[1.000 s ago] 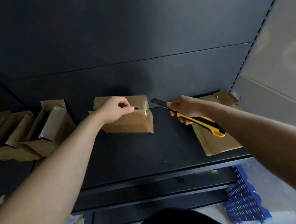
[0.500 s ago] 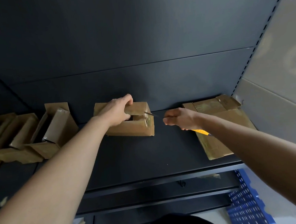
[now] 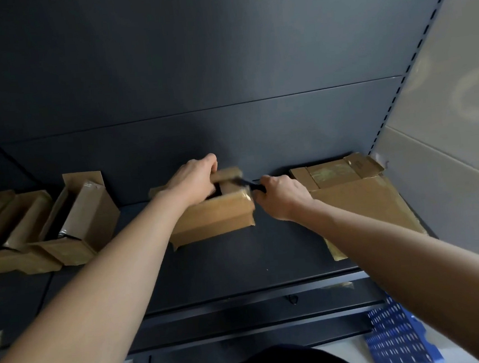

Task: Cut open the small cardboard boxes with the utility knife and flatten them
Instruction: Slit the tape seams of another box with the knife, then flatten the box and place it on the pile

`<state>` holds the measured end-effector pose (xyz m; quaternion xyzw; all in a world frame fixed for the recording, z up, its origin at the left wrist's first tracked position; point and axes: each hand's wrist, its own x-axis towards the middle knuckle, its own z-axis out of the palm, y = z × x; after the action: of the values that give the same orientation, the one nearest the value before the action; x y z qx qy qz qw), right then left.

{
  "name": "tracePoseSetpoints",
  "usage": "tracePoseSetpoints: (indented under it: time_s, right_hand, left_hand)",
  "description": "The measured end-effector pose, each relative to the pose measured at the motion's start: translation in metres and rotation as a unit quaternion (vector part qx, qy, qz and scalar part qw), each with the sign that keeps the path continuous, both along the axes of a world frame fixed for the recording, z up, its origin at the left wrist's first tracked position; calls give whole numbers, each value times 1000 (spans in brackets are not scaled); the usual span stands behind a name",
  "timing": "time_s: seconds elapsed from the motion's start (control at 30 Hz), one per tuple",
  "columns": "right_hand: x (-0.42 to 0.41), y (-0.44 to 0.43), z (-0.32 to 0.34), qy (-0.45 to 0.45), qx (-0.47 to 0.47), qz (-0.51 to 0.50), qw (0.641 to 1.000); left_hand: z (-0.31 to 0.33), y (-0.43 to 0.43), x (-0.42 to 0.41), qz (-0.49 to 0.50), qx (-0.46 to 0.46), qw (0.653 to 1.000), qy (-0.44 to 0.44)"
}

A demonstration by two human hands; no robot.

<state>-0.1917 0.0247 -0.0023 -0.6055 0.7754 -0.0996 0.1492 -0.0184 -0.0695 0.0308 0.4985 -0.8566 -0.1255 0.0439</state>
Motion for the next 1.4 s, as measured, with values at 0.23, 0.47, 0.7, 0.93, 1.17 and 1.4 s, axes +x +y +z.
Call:
tracePoseSetpoints:
  time_s: [0.23, 0.47, 0.7, 0.93, 1.17, 1.4]
  right_hand:
    - [-14, -11, 5, -11, 3, -30, 999]
    - [-24, -15, -43, -123, 132, -113, 977]
    - [-3, -27, -88, -191, 194, -82, 959]
    - [-8, -43, -69, -168, 181, -88, 965]
    - [13, -72, 19, -459, 121, -89, 876]
    - [27, -68, 38, -423, 156, 16, 892]
  left_hand:
    - [0, -5, 13, 24, -22, 999, -15]
    - [0, -4, 39, 69, -89, 994, 9]
    - [4, 8, 58, 241, -33, 968, 58]
    - [0, 10, 64, 434, 227, 847, 208]
    - [-8, 8, 59, 446, 204, 842, 227]
    - [-11, 12, 61, 410, 133, 871, 233]
